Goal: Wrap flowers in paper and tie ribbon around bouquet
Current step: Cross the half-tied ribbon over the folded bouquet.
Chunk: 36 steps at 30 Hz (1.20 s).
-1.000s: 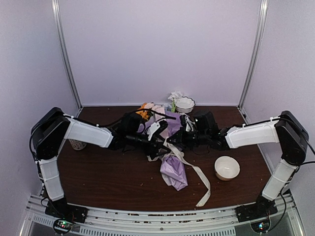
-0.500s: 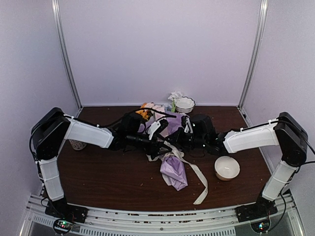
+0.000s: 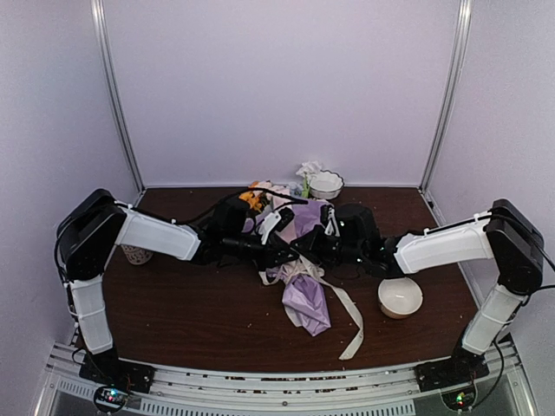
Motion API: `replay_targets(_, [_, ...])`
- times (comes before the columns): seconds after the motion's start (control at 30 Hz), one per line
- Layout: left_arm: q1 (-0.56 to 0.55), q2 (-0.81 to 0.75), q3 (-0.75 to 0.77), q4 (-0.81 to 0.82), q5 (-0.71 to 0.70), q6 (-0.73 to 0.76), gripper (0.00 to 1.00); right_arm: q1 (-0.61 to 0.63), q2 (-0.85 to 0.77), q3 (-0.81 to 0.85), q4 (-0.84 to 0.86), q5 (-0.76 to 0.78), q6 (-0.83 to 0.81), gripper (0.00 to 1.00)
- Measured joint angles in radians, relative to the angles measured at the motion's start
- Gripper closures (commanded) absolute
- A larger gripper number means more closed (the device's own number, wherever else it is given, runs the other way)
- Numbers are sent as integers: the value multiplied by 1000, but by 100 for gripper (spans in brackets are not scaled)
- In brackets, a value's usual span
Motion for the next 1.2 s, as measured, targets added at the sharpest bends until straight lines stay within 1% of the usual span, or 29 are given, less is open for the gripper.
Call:
replay_targets(0.03, [1,2,0,4,2,1,99,1,-2,-2,1,0,0,100])
replay_targets(0.07, [3,3,0,6,5,-1,100,2,-5,-3,2,0,1,100])
replay_targets(0.23, [5,5,0,18,24,0,100,6,-11,-5,2,4,1,99])
replay_targets(0.27, [5,5,0,18,26,0,100,6,-11,-5,2,4,1,93])
replay_targets(0.3, [5,5,0,18,27,0,100,6,-11,-5,2,4,1,84])
replay_targets(0.4, [5,5,0,17,28,1,100,6,-17,-5,-3,7,-6,59])
replay_targets(0.5, [5,5,0,14,28,17,100,6,-56,-3,-68,8,-69,51])
replay_targets(0.63, [5,5,-10,3,29,65,100,-11,-106,79,-232,-25,-228,48])
replay_targets(0.77, [6,1,-9,-18,33,118,100,-60,-125,159,-363,-136,-397,51])
replay_targets(0.87, [6,1,-9,-41,35,159,100,-95,-95,235,-483,-209,-528,51])
replay_targets(0.97, [8,1,-9,-49,36,181,100,-116,-61,288,-560,-250,-618,53])
replay_targets(1.13, [19,1,-9,-54,34,195,100,-134,-47,311,-665,-314,-766,56])
replay_targets(1.2, [26,1,-9,-54,36,196,100,-140,-42,323,-697,-345,-821,55])
